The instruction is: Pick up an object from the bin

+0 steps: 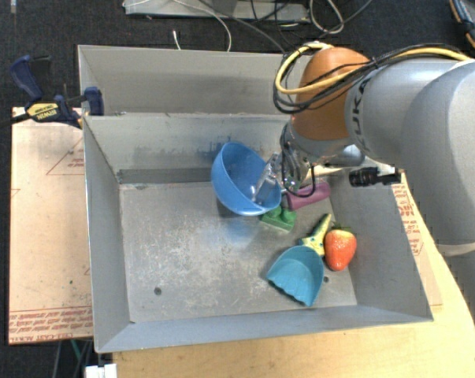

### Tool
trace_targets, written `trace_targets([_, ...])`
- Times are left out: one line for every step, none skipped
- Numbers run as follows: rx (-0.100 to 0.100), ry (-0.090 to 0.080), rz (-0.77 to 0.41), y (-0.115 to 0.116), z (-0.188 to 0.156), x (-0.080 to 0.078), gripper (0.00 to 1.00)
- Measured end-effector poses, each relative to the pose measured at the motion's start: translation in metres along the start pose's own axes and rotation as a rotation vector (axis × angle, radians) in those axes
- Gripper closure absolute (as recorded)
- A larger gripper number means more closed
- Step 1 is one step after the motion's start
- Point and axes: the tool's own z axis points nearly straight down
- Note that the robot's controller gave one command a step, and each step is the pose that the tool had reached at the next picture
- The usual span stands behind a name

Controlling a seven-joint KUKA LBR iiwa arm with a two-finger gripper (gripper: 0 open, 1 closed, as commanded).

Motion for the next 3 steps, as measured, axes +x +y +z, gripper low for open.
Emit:
trace_targets([0.003,0.005,0.515,0.039,0.021,0.031,1.00])
trace_targets([0.001,0.006,0.636,0.038,0.021,0.029,1.00])
trace_targets([-0.001,0.007,0.625,0.061,0.001,0.057,1.00])
